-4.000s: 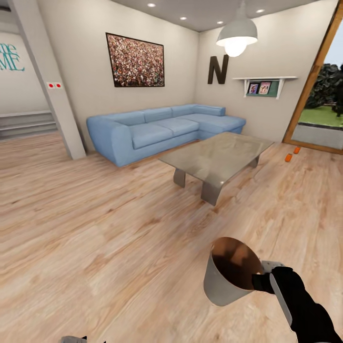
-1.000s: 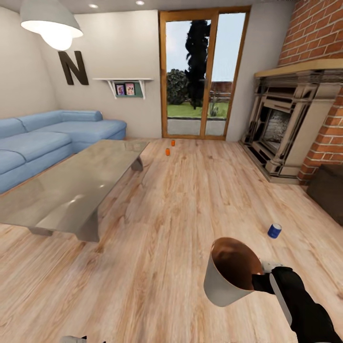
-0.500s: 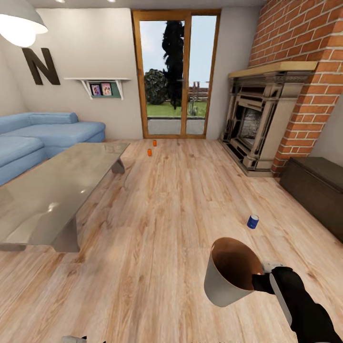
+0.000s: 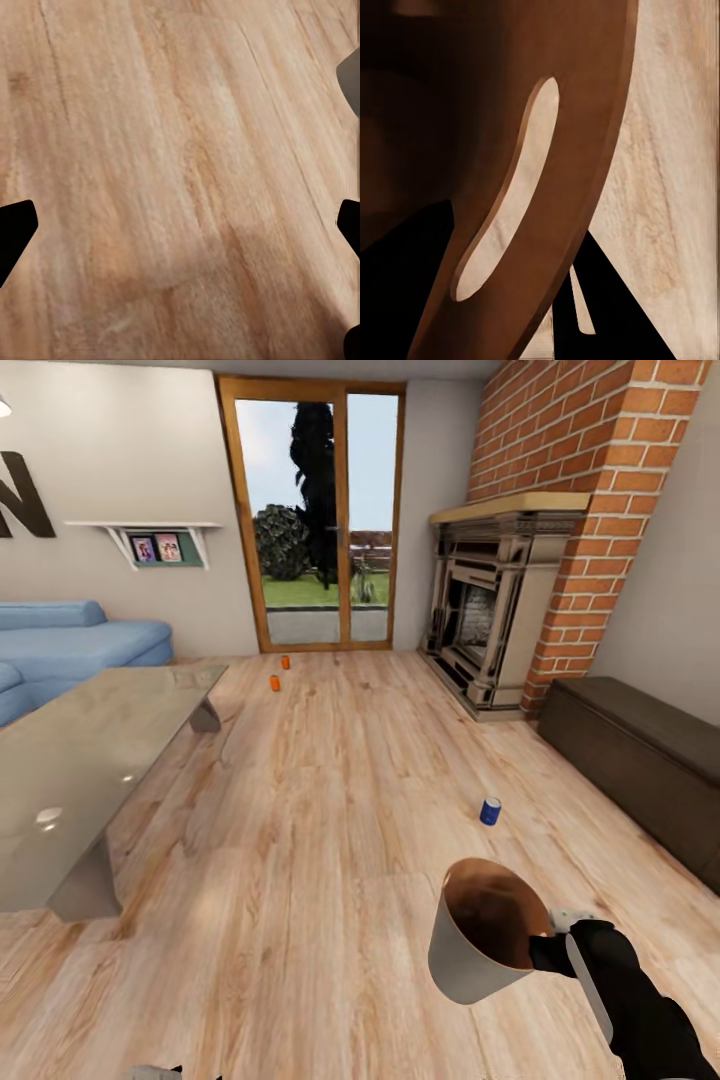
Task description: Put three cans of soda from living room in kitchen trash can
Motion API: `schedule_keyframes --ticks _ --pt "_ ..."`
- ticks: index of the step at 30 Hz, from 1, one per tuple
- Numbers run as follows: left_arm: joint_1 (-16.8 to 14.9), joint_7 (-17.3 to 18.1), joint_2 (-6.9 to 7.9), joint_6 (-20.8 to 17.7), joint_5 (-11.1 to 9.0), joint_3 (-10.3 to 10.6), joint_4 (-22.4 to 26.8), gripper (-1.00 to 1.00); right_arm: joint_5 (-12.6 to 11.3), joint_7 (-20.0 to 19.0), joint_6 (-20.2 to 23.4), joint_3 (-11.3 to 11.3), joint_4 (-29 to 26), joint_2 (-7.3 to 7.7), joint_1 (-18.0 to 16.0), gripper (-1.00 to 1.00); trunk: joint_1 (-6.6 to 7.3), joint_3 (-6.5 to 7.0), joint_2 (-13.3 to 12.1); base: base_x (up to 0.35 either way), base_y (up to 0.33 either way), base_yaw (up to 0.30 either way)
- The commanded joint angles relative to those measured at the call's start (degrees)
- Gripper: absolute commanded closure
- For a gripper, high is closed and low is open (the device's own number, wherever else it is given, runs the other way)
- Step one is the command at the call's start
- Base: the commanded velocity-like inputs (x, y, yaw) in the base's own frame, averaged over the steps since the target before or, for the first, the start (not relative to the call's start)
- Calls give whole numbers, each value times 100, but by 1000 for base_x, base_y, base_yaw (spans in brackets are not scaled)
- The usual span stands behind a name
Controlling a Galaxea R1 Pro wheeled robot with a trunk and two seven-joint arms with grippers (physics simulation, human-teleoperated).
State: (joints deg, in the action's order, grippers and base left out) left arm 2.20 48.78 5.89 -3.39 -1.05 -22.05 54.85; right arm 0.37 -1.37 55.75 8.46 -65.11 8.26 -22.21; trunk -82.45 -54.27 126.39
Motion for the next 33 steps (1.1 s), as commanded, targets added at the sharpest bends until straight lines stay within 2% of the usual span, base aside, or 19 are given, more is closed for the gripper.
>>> schedule_keyframes --ticks 1,12,26,33 --pt "0 0 0 -1 0 0 -2 -100 -81 -39 -5 -2 -2 0 -2 100 0 1 0 0 0 -266" --pt "1 0 0 -4 0 3 -1 -100 -78 -39 -7 -2 -1 0 -2 100 0 1 0 36 0 -258" --pt "0 0 0 -4 0 4 0 -100 -72 -39 -11 -4 -1 0 -2 100 0 3 0 311 0 -48" --pt "0 0 0 -4 0 0 0 -100 -72 -39 -10 -3 -1 0 -2 100 0 20 0 291 0 -173"
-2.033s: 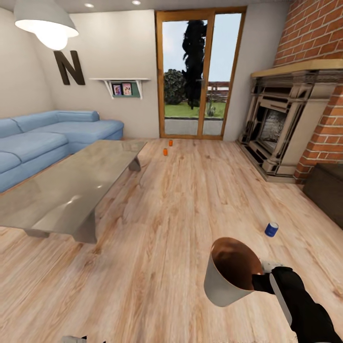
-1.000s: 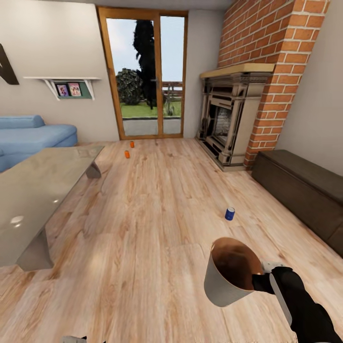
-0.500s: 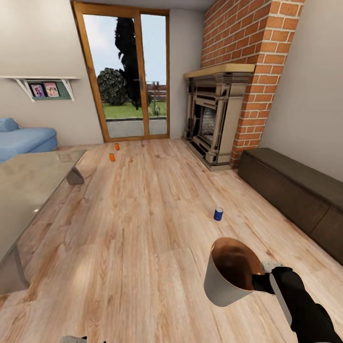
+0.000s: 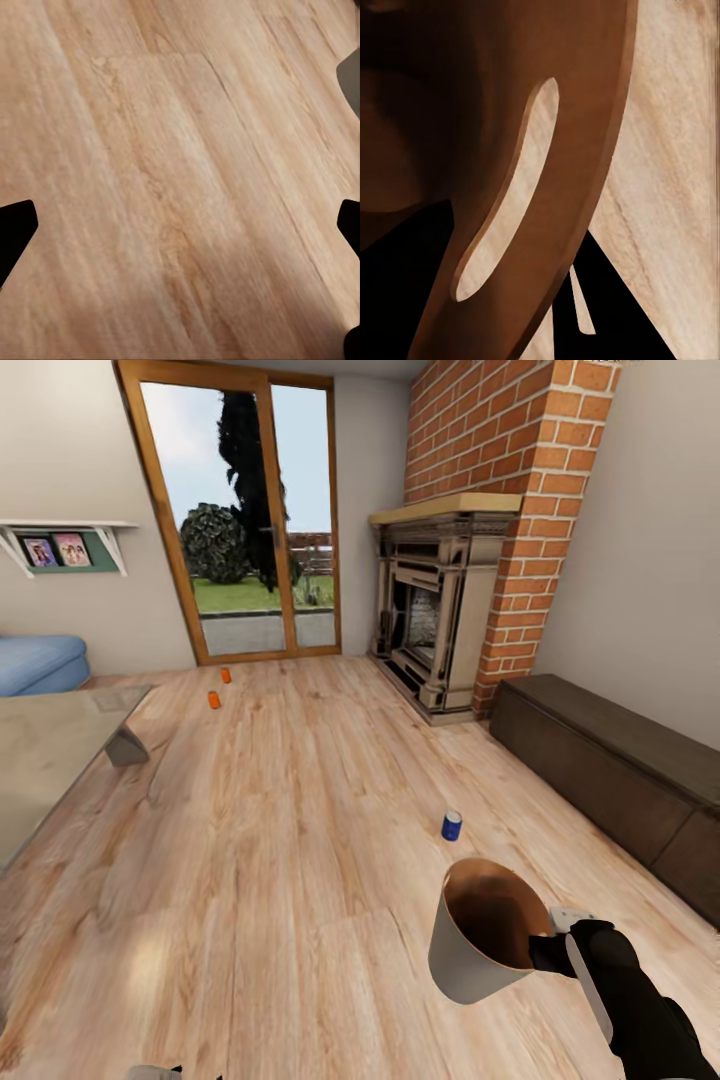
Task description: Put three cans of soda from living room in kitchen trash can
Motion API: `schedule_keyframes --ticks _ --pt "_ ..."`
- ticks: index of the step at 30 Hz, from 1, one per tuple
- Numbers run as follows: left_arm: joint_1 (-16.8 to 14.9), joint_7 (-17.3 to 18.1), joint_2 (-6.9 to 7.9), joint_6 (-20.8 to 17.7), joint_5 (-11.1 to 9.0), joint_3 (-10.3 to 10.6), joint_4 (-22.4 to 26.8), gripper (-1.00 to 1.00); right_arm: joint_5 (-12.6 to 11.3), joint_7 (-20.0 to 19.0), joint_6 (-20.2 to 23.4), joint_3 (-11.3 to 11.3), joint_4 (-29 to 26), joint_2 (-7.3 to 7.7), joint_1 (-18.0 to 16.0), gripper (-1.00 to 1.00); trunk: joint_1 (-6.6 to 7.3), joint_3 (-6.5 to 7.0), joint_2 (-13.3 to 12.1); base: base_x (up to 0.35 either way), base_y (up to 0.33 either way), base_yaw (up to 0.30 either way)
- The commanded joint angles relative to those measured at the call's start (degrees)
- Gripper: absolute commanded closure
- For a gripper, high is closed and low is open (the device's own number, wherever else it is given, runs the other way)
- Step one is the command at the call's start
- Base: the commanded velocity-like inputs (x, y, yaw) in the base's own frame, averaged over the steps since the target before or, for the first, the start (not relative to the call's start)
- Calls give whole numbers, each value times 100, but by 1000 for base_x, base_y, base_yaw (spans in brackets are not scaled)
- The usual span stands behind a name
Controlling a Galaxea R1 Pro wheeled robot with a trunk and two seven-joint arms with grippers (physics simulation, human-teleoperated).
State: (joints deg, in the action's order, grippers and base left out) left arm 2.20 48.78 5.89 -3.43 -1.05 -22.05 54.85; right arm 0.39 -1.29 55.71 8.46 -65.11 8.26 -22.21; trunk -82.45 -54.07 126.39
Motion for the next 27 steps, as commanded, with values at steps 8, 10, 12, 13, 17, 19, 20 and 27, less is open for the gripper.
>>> schedule_keyframes --ticks 8,10,12,13,17,19,20,27 --pt "1 0 0 0 0 -1 0 -100 -74 -47 -6 -2 -2 0 -2 100 0 24 0 57 0 -251" --pt "1 0 0 0 0 -1 0 -100 -74 -47 -5 -2 -2 0 -2 100 0 29 0 8 0 -260" --pt "0 0 0 0 0 -18 0 -100 -74 -47 -4 -2 -2 0 -2 100 0 35 0 4 0 -260" --pt "0 0 0 0 0 -25 0 -100 -74 -47 -3 -2 -2 0 -2 100 0 37 0 3 0 -260" --pt "0 0 0 0 0 -58 -1 -100 -74 -47 0 -2 -2 0 -2 100 0 48 0 1 0 -261" --pt "0 0 0 0 0 -63 -1 -100 -74 -47 -3 -2 -1 0 -2 100 0 54 0 1 0 -261" --pt "0 0 0 0 0 -65 -1 -100 -74 -47 -4 -2 -1 0 -2 100 0 57 0 0 0 -261" --pt "0 0 0 0 0 -71 0 -100 -74 -47 -2 -2 -2 0 -2 100 0 76 0 3 0 -261"
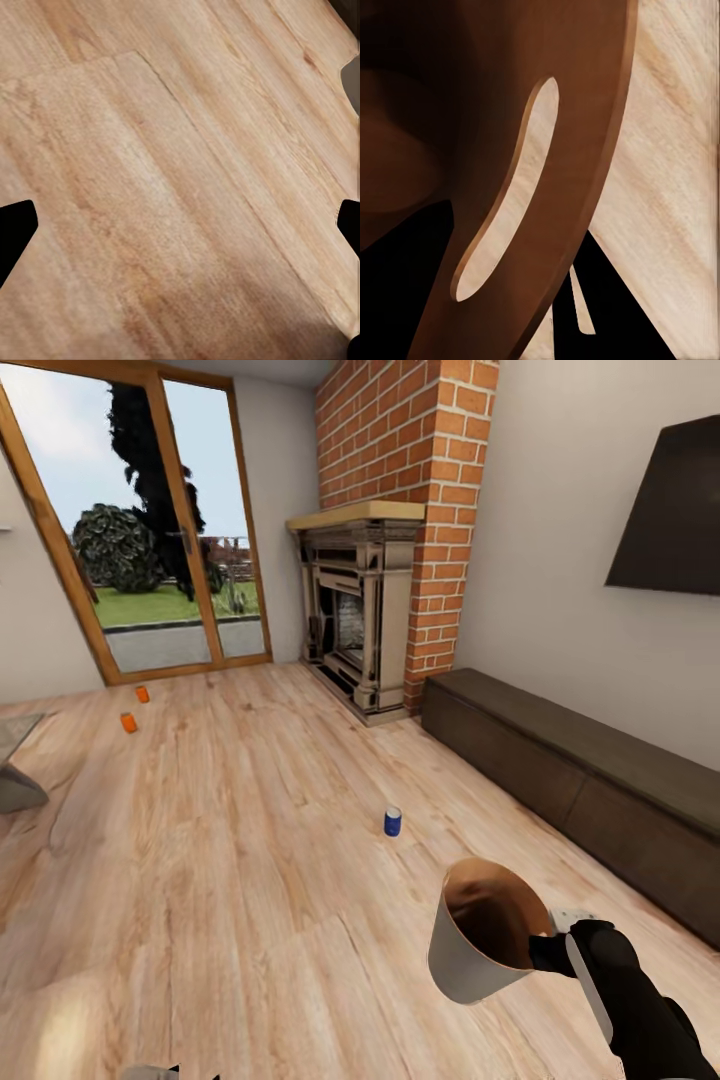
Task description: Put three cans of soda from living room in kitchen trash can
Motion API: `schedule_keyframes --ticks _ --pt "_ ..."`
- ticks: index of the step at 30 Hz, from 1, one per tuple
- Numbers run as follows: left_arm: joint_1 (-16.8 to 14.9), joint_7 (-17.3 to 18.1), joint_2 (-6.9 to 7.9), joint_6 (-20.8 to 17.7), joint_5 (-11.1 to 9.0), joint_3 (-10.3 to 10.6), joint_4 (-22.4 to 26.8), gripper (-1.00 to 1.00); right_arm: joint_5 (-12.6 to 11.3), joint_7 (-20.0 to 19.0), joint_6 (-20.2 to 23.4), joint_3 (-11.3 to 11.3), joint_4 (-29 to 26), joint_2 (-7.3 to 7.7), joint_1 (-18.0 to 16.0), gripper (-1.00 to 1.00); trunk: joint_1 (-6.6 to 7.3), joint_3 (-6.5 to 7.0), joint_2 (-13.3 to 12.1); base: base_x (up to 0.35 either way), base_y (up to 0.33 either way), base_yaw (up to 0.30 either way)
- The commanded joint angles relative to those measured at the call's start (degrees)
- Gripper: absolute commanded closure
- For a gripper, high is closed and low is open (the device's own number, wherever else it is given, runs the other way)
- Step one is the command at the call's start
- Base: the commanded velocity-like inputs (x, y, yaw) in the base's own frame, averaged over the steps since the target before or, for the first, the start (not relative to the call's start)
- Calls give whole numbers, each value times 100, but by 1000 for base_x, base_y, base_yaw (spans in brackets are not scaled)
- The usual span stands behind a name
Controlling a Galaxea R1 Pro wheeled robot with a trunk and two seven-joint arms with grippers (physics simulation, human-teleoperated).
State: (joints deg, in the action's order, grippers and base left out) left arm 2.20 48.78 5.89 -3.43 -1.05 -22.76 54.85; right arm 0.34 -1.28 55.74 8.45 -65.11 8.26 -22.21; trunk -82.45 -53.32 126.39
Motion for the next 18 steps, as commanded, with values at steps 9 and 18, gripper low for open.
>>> schedule_keyframes --ticks 9,18 --pt "0 0 0 0 0 -1 0 -100 -69 -47 -7 -2 -2 0 -2 100 0 25 0 132 0 -261" --pt "0 0 0 -5 0 0 0 -100 -69 -47 -9 -5 0 0 -2 100 0 39 0 298 0 -207"
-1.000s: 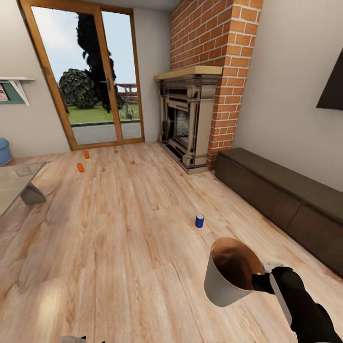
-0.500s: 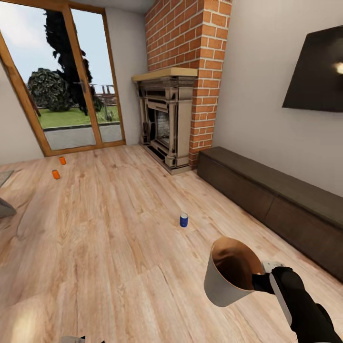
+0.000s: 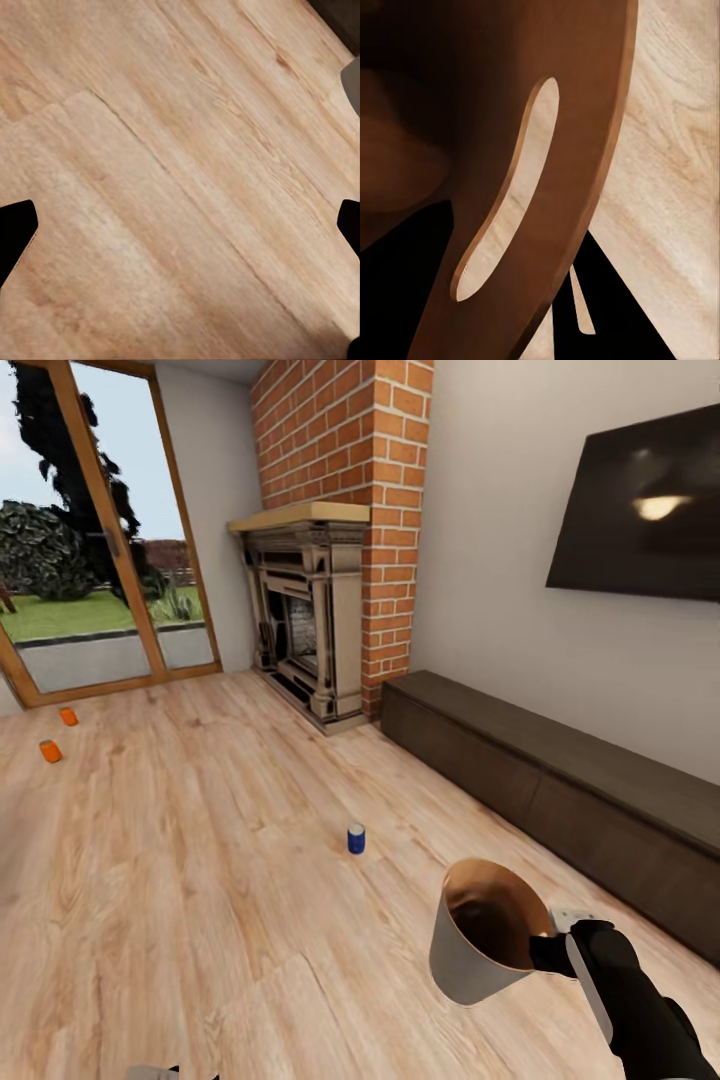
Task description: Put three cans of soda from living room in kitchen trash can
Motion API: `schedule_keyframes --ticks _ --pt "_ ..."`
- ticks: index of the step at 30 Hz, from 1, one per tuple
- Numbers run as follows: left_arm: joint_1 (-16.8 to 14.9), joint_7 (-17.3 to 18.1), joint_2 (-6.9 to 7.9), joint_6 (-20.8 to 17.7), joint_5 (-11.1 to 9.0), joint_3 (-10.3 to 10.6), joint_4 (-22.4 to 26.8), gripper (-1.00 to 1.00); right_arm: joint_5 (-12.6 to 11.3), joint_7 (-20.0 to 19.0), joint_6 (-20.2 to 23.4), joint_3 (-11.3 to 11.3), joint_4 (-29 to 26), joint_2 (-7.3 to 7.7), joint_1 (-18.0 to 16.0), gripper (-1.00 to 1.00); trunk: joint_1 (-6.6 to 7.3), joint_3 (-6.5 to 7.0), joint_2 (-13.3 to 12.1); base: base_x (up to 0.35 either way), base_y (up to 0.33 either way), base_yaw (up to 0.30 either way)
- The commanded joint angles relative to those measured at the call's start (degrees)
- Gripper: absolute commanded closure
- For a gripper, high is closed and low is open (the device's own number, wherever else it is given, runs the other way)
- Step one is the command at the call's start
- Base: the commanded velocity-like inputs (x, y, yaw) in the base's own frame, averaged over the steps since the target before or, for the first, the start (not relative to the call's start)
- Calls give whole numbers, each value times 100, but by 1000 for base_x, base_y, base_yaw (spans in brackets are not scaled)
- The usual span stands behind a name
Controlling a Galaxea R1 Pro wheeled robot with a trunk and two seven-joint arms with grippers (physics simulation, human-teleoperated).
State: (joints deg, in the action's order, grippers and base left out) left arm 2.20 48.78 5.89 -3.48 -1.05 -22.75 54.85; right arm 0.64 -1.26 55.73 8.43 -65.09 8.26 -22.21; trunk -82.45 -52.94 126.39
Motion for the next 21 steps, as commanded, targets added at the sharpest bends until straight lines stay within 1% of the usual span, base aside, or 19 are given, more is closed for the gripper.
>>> schedule_keyframes --ticks 1,21 --pt "0 0 0 1 0 1 0 -100 -99 -50 -8 -3 -3 0 -3 100 0 1 0 335 0 -62" --pt "0 0 0 5 0 -1 0 -100 -99 -50 -9 -8 -3 0 -3 100 0 2 0 342 0 -8"
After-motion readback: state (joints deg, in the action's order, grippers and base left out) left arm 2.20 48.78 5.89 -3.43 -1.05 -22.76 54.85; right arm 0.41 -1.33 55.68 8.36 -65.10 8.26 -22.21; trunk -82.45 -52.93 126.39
